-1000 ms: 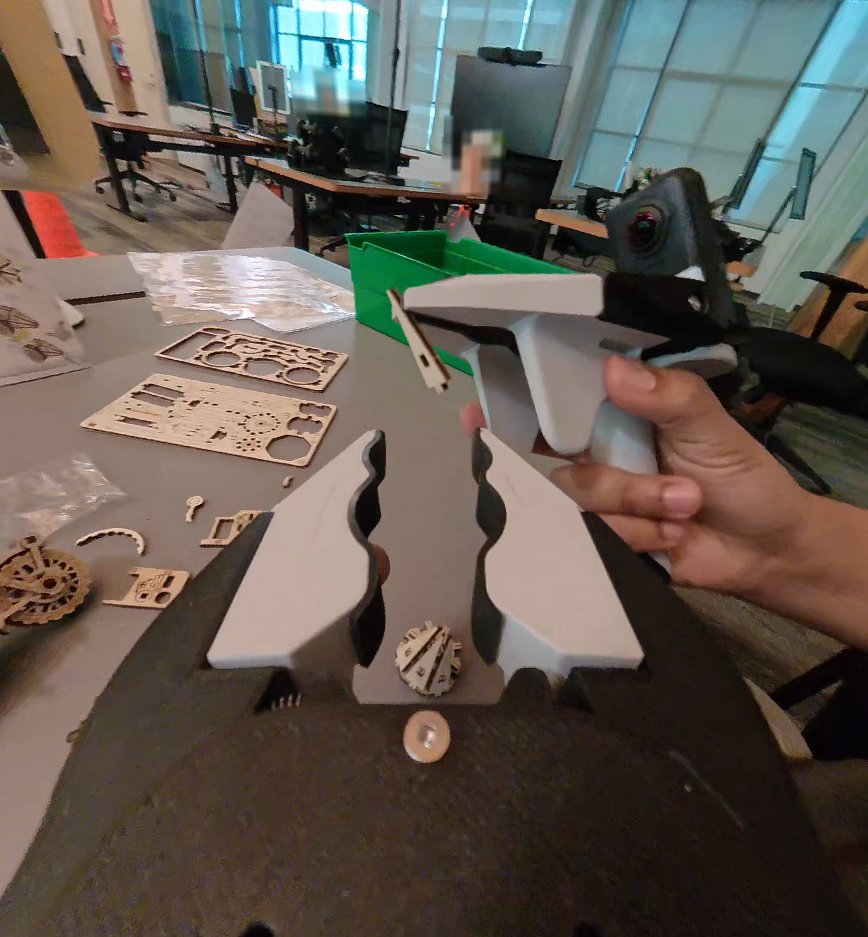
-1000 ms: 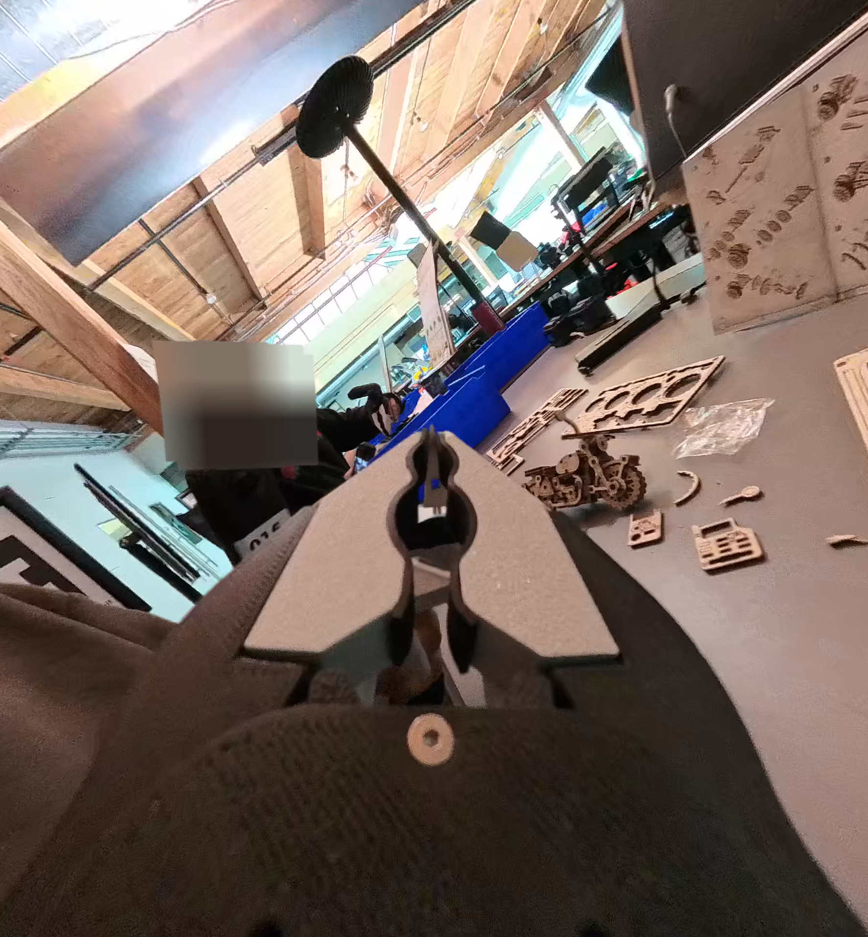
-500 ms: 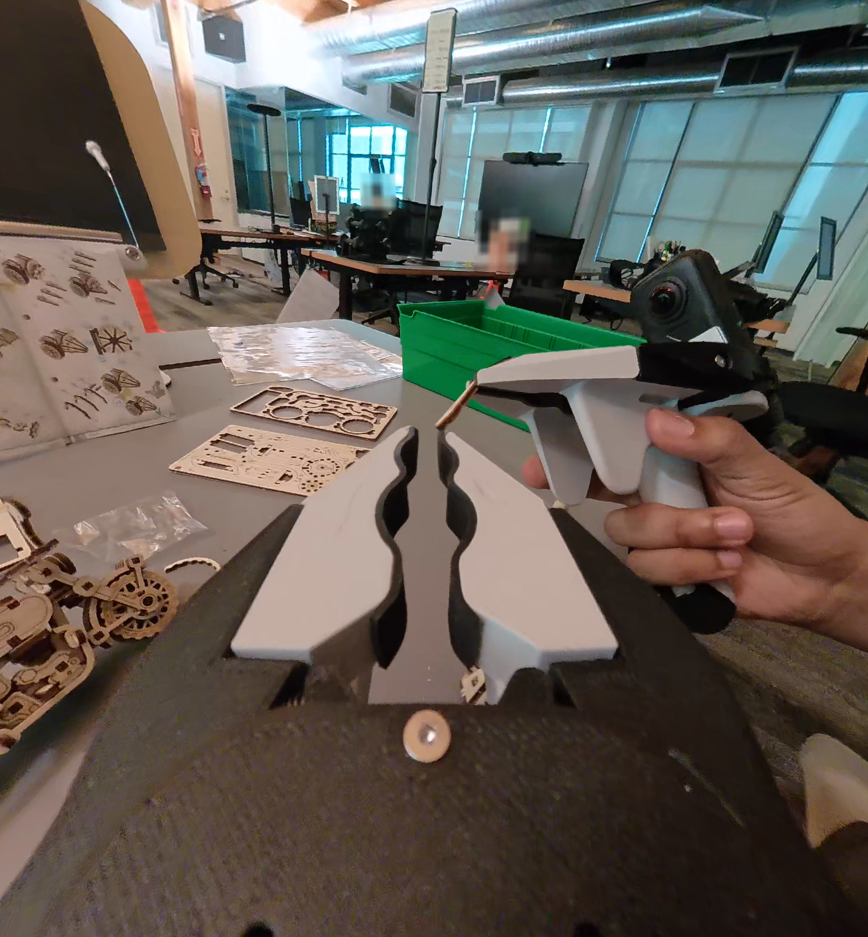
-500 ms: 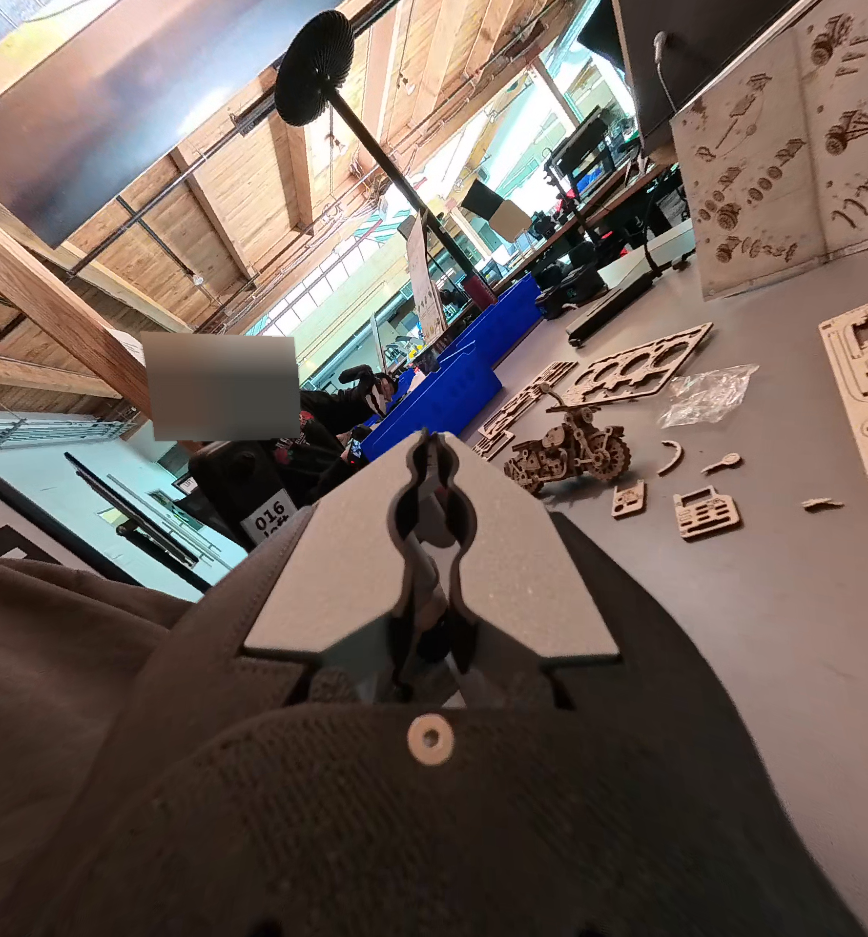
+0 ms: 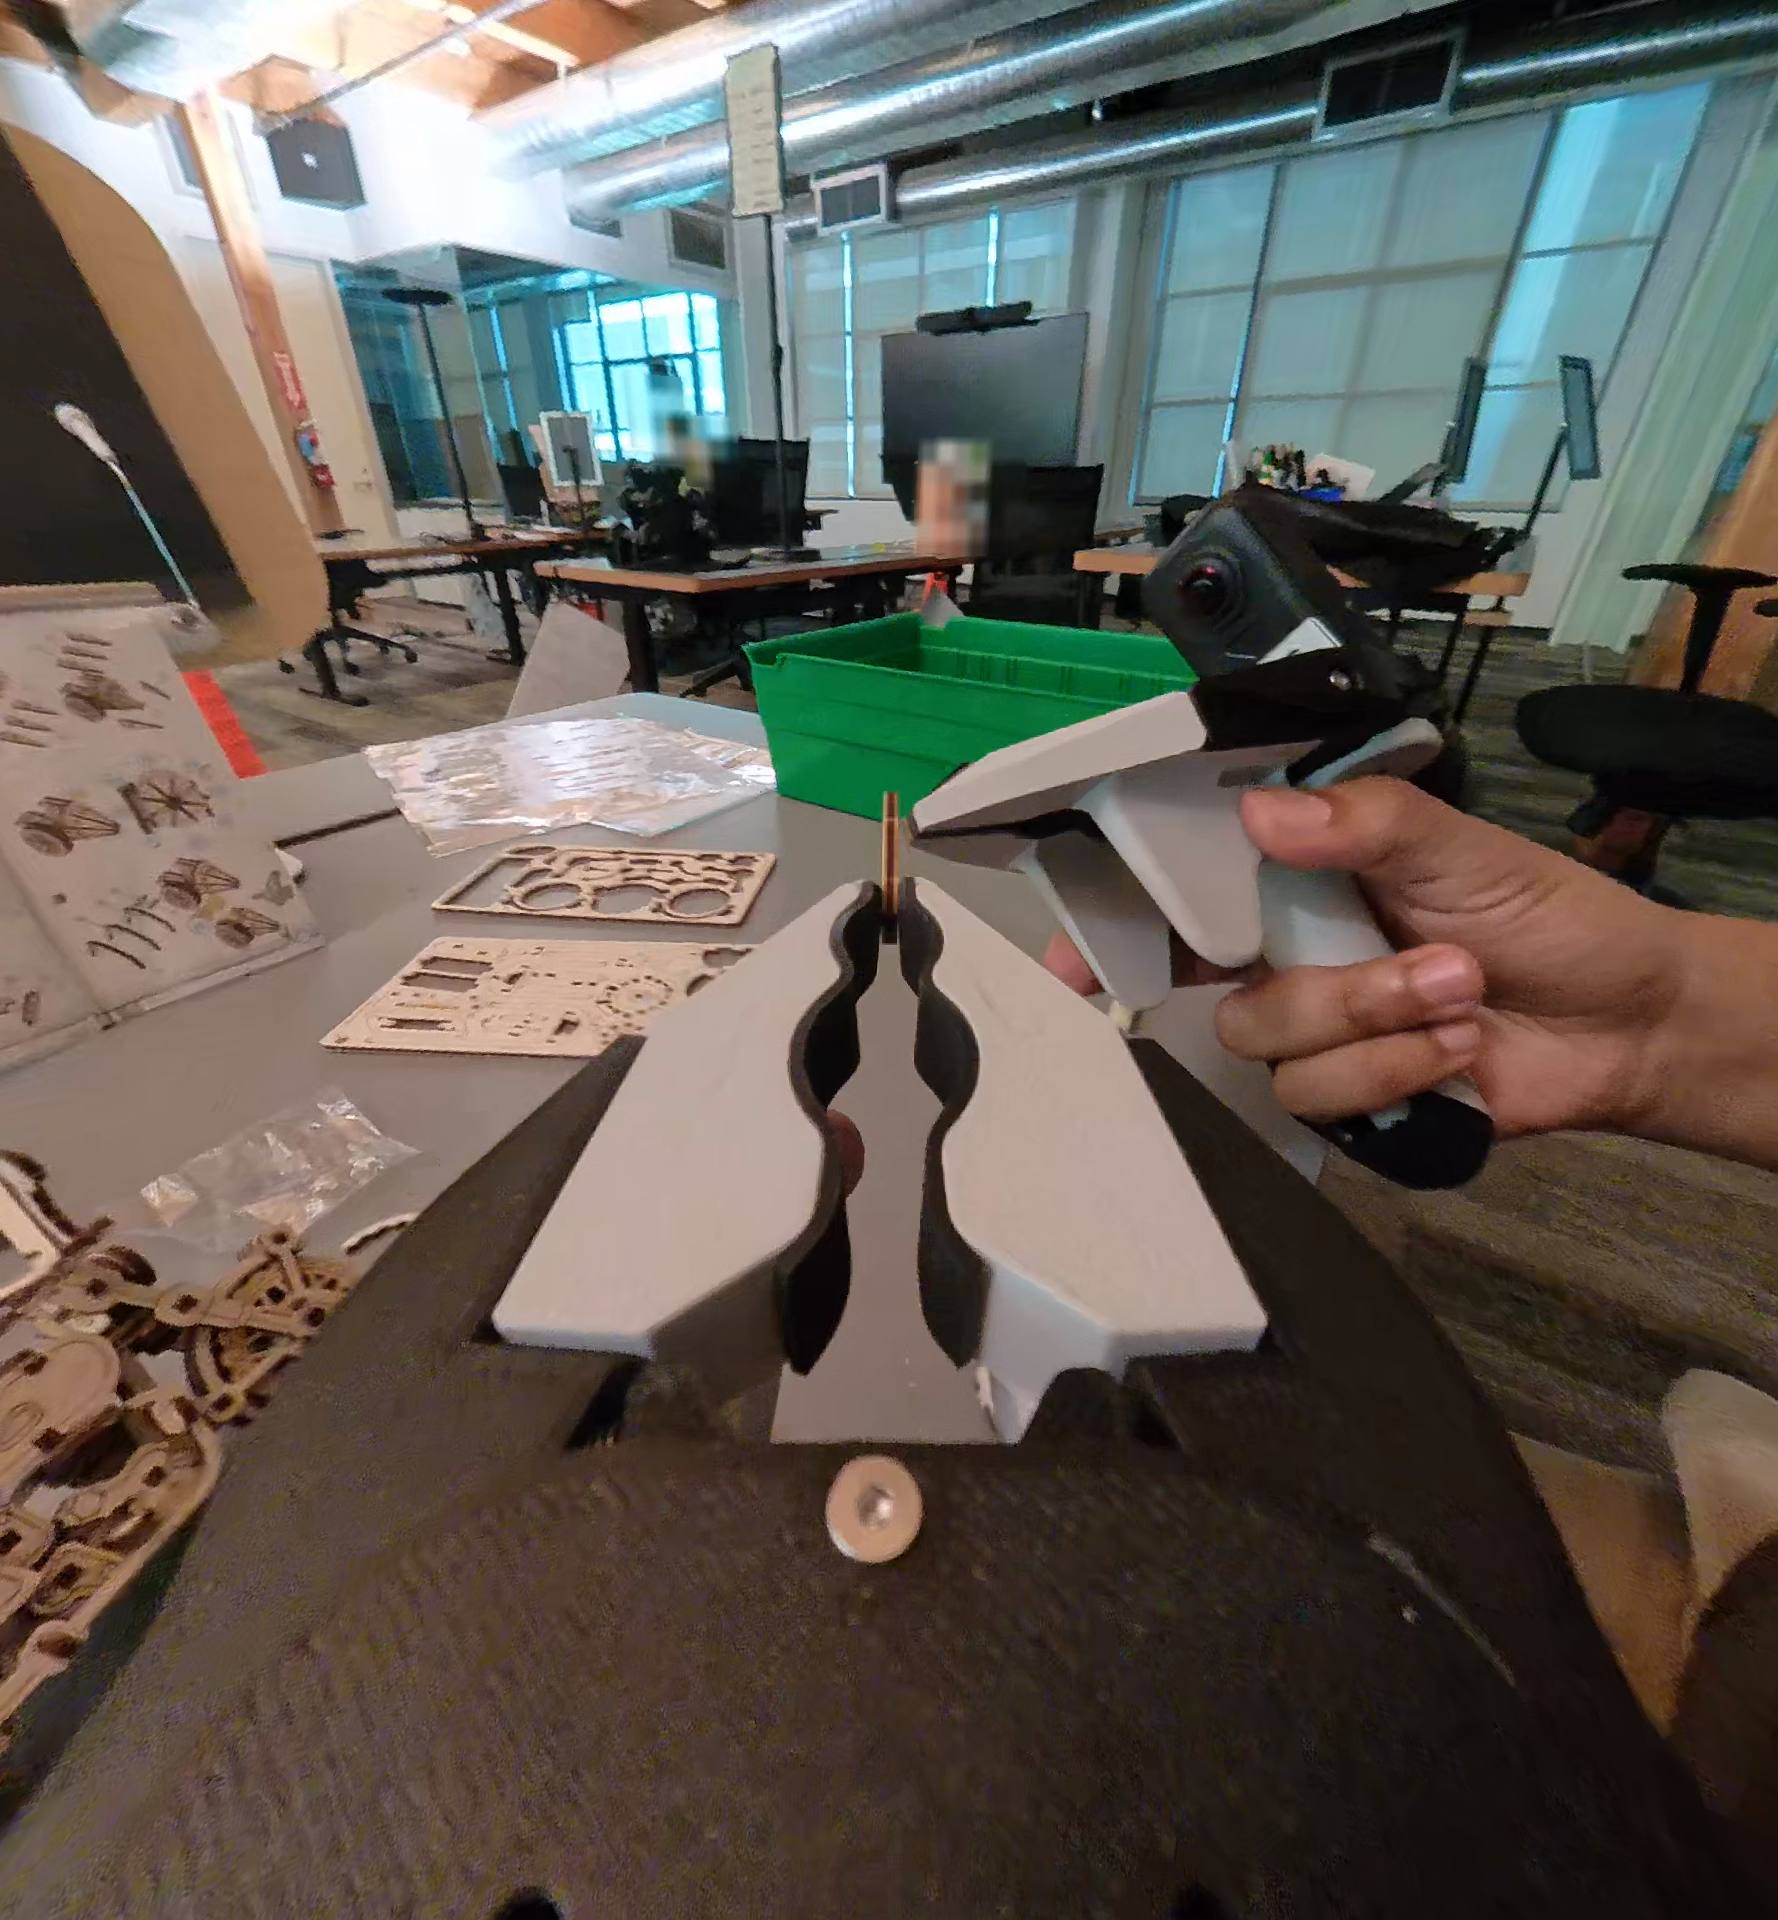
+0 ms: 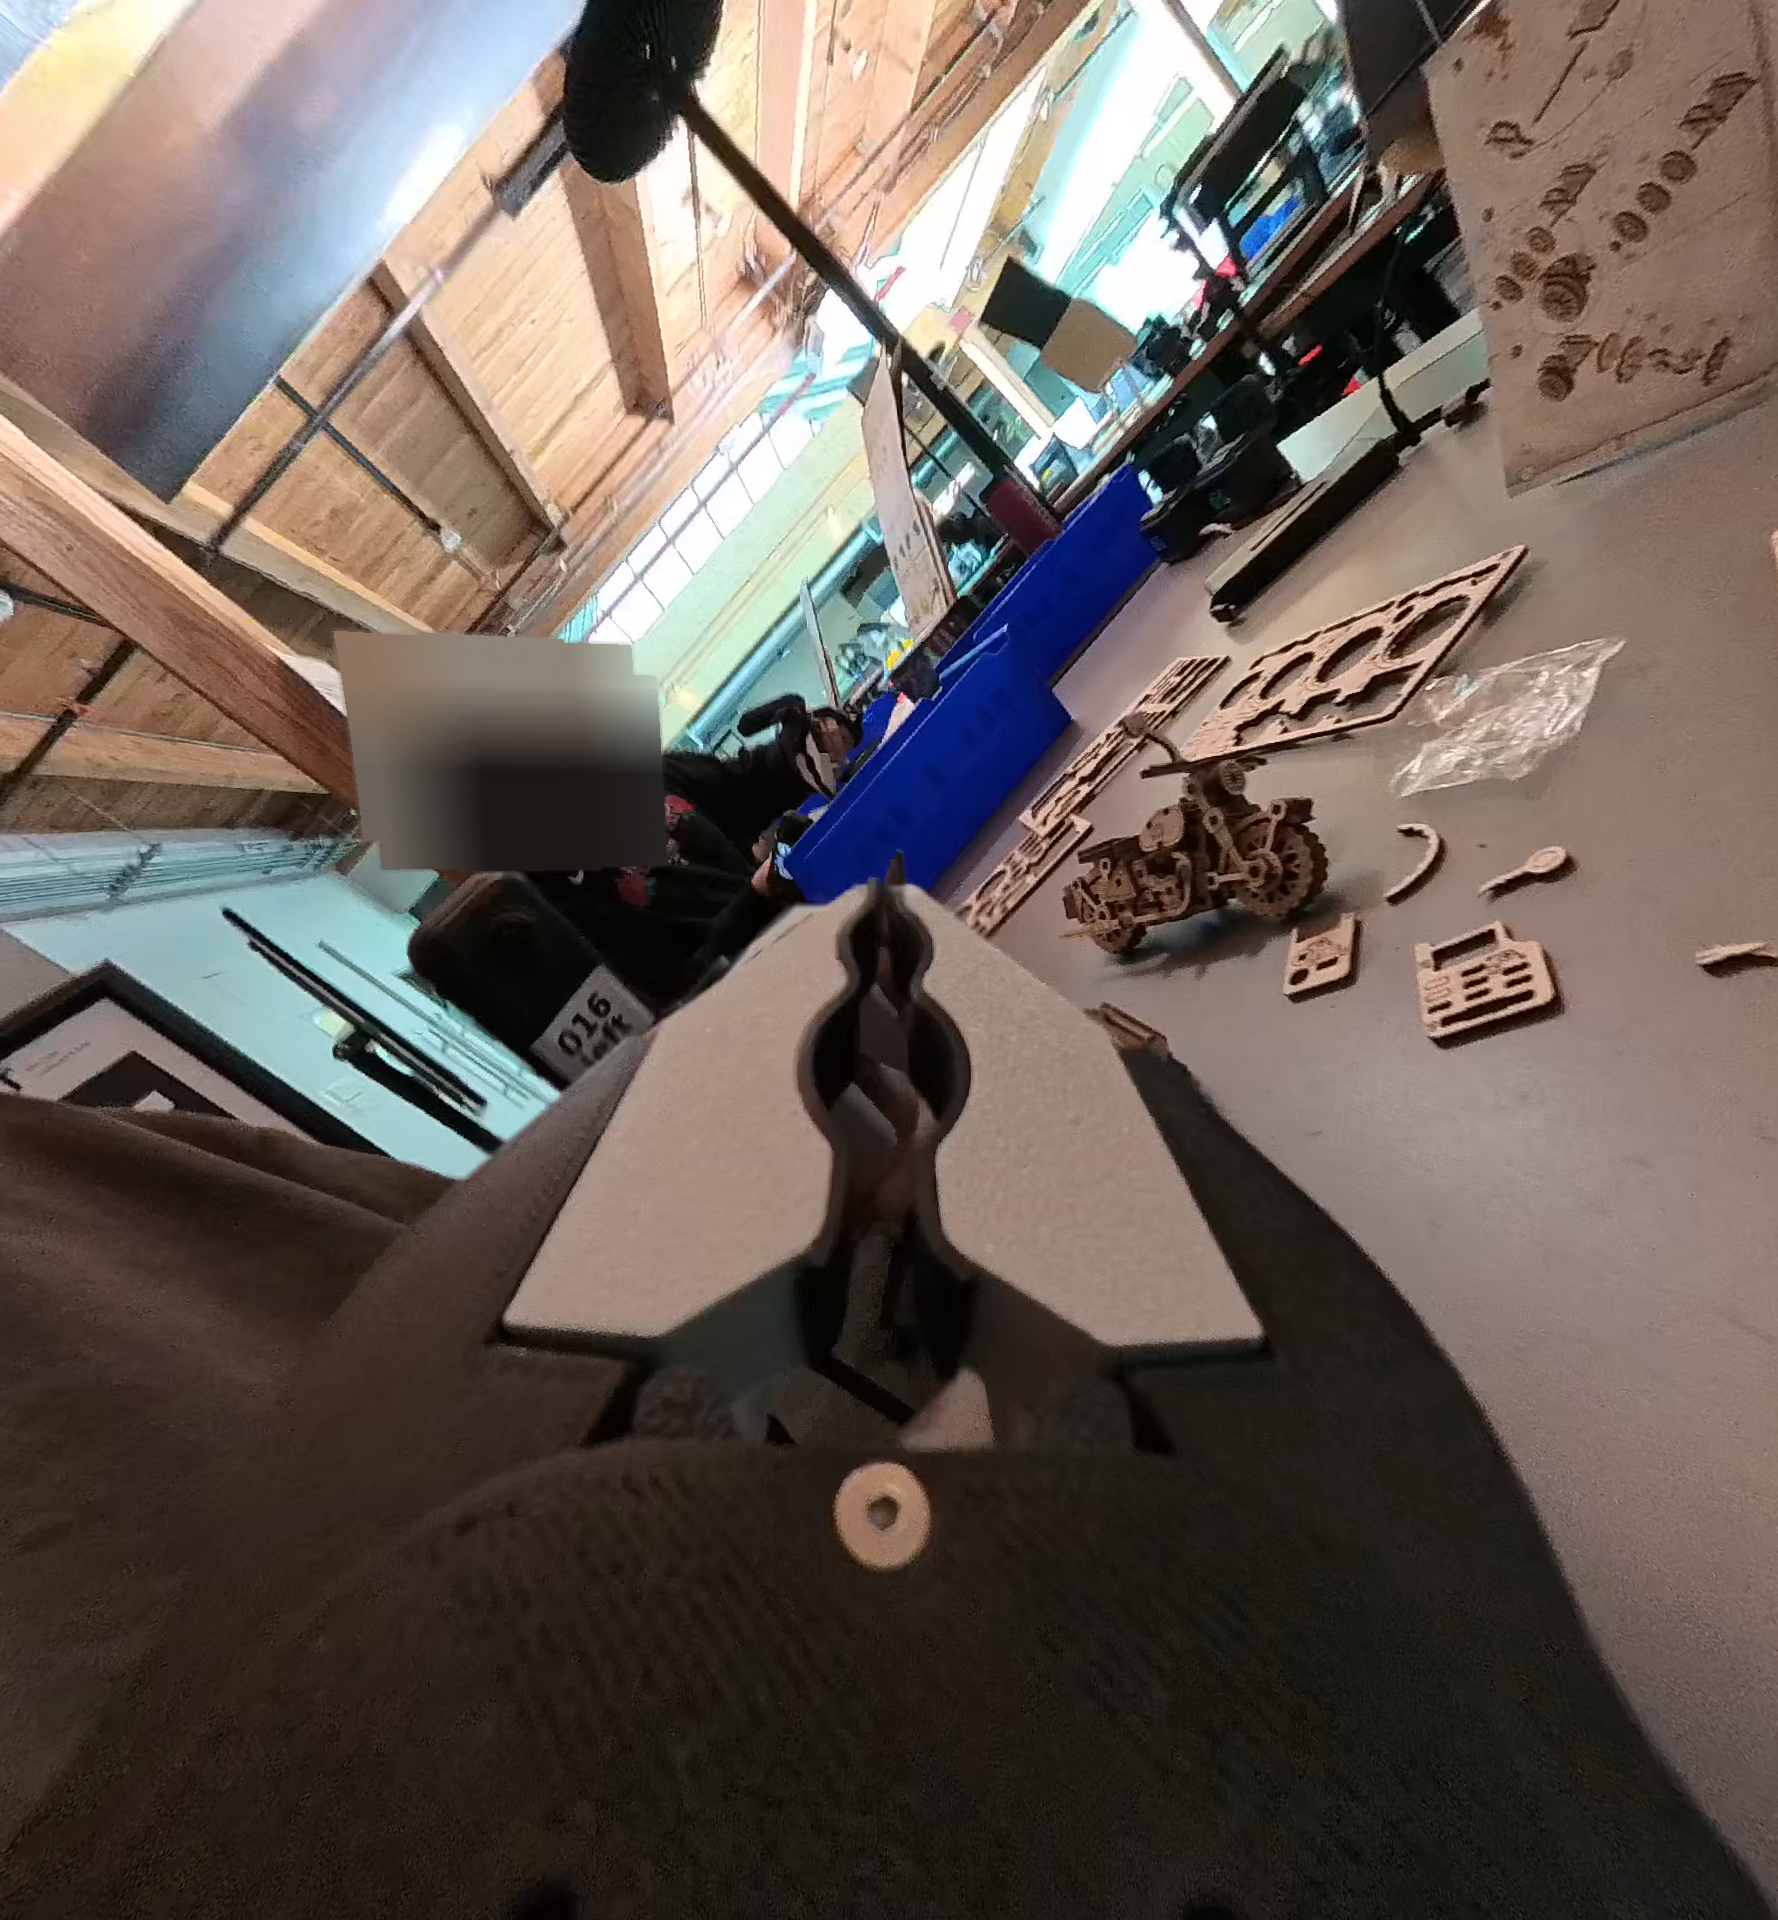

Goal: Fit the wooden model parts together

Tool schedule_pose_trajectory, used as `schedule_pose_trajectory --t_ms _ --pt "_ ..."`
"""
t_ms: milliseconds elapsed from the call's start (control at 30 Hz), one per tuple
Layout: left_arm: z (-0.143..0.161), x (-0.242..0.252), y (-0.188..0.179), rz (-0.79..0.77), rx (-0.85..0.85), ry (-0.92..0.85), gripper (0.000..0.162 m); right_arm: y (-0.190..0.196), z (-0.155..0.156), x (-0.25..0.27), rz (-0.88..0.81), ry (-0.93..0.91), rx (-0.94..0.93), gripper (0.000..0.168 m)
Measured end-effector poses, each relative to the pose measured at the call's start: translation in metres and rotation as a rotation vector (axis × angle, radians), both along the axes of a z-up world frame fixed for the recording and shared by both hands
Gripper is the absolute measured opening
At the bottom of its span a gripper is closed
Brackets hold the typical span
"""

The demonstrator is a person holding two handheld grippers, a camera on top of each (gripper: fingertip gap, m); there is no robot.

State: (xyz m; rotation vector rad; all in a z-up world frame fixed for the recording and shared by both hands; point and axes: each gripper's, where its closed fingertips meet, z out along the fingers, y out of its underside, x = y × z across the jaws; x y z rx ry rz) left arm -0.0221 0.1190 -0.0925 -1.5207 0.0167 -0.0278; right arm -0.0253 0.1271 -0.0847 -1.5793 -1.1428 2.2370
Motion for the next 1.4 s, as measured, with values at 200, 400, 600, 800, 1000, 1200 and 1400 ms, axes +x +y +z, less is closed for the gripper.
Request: schedule_pose_trajectory --t_ms 200,400,600,800,1000,1200,1400 --pt "-0.004 0.009 0.0 -0.241 -0.049 -0.367 0.0 0.0 -0.007 0.012 0.054 0.032 0.301 0.02" --pt "0.001 0.022 -0.008 -0.52 -0.111 -0.711 0.0 -0.008 -0.007 0.02 0.136 0.058 0.314 0.019" --pt "-0.009 0.036 -0.009 -0.578 -0.186 -0.692 0.0 -0.022 -0.012 0.024 0.214 0.049 0.314 0.004" --pt "-0.018 0.028 -0.004 -0.459 -0.211 -0.566 0.023 -0.015 -0.012 0.027 0.179 0.052 0.378 0.0" --pt "-0.045 0.026 -0.017 -0.302 -0.368 -0.268 0.049 -0.012 -0.048 0.052 0.227 0.012 0.787 0.0" --pt "-0.104 0.039 -0.037 -0.216 -0.58 0.036 0.069 -0.045 -0.09 0.071 0.415 0.048 1.169 0.001" --pt "-0.118 0.042 -0.03 -0.232 -0.606 0.052 0.069 -0.053 -0.119 0.058 0.559 0.037 1.275 0.001"
